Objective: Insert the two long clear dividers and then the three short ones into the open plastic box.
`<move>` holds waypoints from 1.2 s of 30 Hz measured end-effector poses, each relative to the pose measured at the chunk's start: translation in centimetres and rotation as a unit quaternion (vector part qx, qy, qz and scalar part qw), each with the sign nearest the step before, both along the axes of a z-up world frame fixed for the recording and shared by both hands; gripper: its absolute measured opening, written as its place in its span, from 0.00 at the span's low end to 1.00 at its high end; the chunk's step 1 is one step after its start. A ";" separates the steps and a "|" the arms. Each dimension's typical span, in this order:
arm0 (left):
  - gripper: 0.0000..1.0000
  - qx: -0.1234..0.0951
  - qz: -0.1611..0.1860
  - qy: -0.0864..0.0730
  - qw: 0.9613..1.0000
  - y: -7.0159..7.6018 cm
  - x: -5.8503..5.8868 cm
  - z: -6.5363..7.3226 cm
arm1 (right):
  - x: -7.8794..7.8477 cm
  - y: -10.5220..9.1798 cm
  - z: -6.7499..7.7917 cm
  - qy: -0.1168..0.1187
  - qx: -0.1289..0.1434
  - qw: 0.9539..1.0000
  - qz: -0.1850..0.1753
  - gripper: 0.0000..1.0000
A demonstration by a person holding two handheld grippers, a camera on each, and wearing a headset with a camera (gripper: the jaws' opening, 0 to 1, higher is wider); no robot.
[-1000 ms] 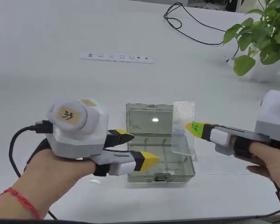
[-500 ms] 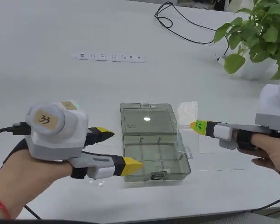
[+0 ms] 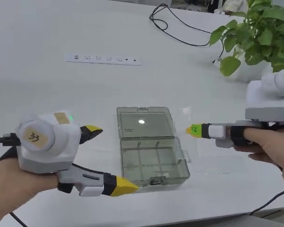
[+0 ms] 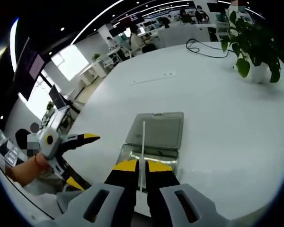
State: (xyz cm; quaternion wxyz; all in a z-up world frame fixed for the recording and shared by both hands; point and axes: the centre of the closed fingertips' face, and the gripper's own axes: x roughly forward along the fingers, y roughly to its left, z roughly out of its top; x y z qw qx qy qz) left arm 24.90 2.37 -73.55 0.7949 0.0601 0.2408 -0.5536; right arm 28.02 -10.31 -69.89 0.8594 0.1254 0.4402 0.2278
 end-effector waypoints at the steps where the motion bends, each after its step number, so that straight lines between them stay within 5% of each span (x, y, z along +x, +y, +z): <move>1: 1.00 -0.002 -0.001 -0.001 1.000 0.0 0.0 0.0 | 0.0 0.0 -0.1 0.007 -0.001 1.000 -0.001 0.07; 17: 1.00 -0.007 -0.005 0.006 1.000 0.2 -0.3 -1.2 | -0.5 1.1 -3.8 0.116 -0.037 0.992 -0.007 0.06; 36: 1.00 -0.022 0.002 0.013 1.000 0.2 -0.1 -1.4 | 0.1 0.2 -7.4 0.192 -0.048 0.980 -0.027 0.06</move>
